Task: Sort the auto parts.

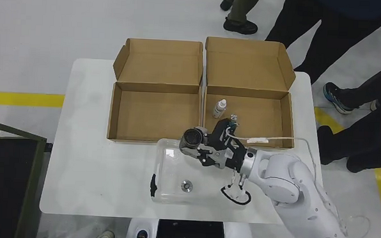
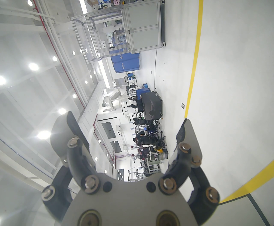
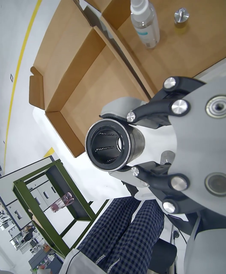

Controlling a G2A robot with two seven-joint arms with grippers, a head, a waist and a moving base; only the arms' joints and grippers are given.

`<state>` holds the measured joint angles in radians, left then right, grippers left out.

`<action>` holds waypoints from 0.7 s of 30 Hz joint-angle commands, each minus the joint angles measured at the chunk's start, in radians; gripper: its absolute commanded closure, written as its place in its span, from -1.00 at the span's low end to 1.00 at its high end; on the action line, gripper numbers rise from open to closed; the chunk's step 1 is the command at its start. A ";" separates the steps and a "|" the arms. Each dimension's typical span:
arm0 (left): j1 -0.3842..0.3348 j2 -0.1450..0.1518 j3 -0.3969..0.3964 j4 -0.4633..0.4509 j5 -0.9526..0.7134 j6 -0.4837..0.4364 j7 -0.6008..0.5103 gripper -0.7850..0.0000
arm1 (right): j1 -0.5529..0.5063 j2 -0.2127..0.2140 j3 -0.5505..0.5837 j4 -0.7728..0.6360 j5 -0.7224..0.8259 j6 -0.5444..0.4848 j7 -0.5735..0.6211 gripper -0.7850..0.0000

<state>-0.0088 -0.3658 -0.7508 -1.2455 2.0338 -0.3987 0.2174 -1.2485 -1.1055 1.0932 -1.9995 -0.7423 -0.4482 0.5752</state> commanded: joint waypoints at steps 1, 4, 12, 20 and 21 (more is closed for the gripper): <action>0.000 0.000 0.000 0.000 0.000 0.000 0.000 -1.00 | 0.005 -0.001 0.000 0.004 0.007 0.005 -0.002 1.00; 0.000 0.000 0.000 0.000 0.000 0.000 0.000 -1.00 | 0.014 -0.002 0.001 0.012 0.008 0.021 -0.008 1.00; 0.000 0.000 0.000 0.000 0.000 0.000 0.000 -1.00 | 0.017 -0.004 -0.002 0.019 0.010 0.036 -0.014 1.00; 0.000 0.000 0.000 0.000 0.000 0.000 0.000 -1.00 | 0.017 -0.004 -0.002 0.019 0.010 0.036 -0.014 1.00; 0.000 0.000 0.000 0.000 0.000 0.000 0.000 -1.00 | 0.017 -0.004 -0.002 0.019 0.010 0.036 -0.014 1.00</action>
<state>-0.0088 -0.3658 -0.7508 -1.2455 2.0338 -0.3987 0.2174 -1.2314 -1.1095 1.0914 -1.9801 -0.7324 -0.4118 0.5613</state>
